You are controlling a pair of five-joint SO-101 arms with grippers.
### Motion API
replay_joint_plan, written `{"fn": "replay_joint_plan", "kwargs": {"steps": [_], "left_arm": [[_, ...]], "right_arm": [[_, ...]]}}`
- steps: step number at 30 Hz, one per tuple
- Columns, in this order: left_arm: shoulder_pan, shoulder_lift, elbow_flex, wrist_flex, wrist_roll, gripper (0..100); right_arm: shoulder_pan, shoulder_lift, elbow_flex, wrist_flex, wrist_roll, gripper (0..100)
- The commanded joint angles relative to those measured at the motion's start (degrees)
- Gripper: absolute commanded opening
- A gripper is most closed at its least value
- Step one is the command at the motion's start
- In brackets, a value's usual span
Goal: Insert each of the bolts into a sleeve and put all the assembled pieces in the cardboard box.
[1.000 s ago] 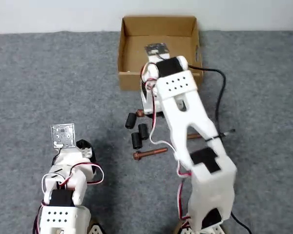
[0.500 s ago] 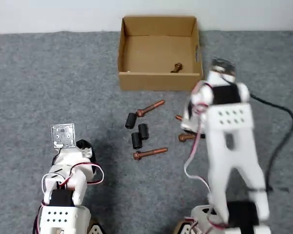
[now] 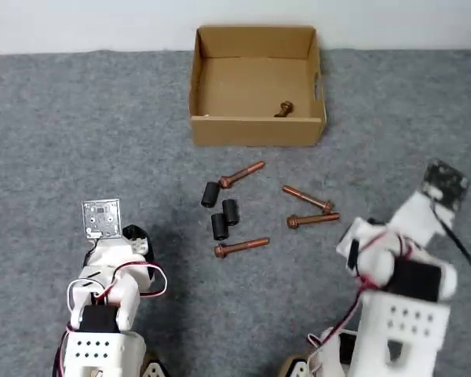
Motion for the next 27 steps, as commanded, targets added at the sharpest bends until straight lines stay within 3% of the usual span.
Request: {"fn": "replay_joint_plan", "kwargs": {"steps": [1, 8, 16, 24, 27], "left_arm": [[1.1, -0.1, -0.2, -1.3, -0.3, 1], [3.0, 0.2, -2.2, -1.1, -4.9, 1], [9.7, 1.2, -19.4, 13.5, -8.6, 1], [20.2, 25.8, -40.0, 17.9, -8.9, 1], [23.5, 37.6, -49.6, 18.1, -13.2, 1]], "right_arm": [[4.4, -6.6, 2.0, -0.9, 1.1, 0.8], [12.7, -16.0, 11.7, 1.0, 1.1, 0.8], [13.7, -33.6, 18.9, -0.5, 3.6, 0.8], [13.7, -41.5, 20.6, -1.1, 3.8, 0.8], [13.7, -41.5, 20.7, -1.1, 3.8, 0.8]]}}
